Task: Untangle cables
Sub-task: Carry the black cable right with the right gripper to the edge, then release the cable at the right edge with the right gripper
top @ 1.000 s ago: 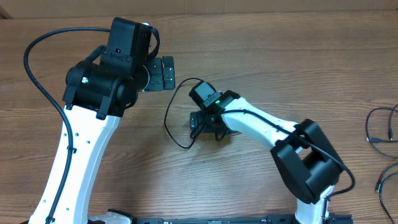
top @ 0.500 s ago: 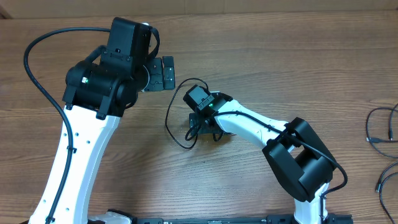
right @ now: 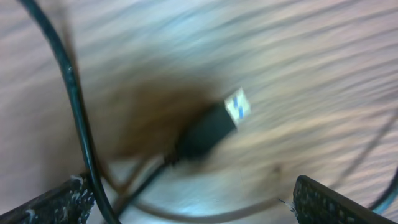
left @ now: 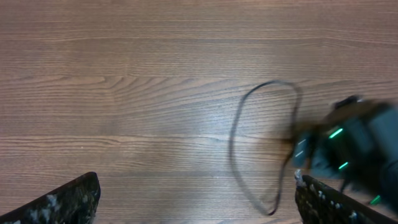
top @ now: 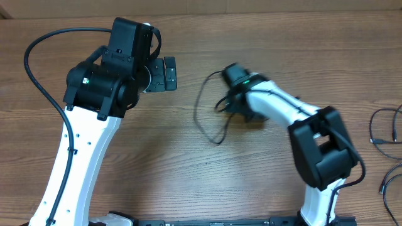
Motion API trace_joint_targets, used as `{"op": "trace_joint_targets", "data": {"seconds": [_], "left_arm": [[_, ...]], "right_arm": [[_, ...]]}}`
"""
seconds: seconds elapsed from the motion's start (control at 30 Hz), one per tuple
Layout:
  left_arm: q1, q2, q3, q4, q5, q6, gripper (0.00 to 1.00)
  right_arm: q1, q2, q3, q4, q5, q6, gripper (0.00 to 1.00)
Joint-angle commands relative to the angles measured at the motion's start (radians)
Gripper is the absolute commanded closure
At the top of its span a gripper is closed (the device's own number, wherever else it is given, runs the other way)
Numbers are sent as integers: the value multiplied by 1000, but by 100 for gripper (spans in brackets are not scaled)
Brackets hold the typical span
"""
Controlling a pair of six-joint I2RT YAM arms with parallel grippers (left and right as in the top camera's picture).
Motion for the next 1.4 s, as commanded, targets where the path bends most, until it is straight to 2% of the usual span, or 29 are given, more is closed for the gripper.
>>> {"op": "trace_joint_targets", "data": {"seconds": [0.0, 0.13, 0.27, 0.5, 0.6, 0.83, 1.0, 1.13, 1.23, 1.37], "left_arm": [[1, -2, 11, 1, 7, -13, 0], [1, -2, 11, 2, 7, -13, 0], [1, -2, 11, 2, 7, -13, 0], [1, -2, 11, 2, 7, -13, 0], [1, -2, 11, 2, 7, -13, 0], [1, -2, 11, 1, 7, -13, 0], [1, -2, 11, 1, 7, -13, 0], [1, -2, 11, 1, 7, -13, 0], [1, -2, 11, 2, 7, -13, 0], [1, -2, 11, 2, 7, -13, 0]], "right_arm": [[-165, 63, -36, 13, 46, -111, 0], [-397, 63, -36, 89, 46, -196, 0], [-625, 63, -36, 181, 24, -216, 0], [-1047, 63, -36, 336, -320, -212, 0], [-1136, 63, -33, 357, -467, -217, 0], [-1122, 59, 80, 274, -537, -245, 6], [-1090, 16, 300, 50, -541, -280, 12], [-1074, -107, 462, -128, -519, -312, 14], [-1051, -217, 485, -211, -515, -366, 15], [-981, -380, 485, -373, -515, -418, 22]]}}
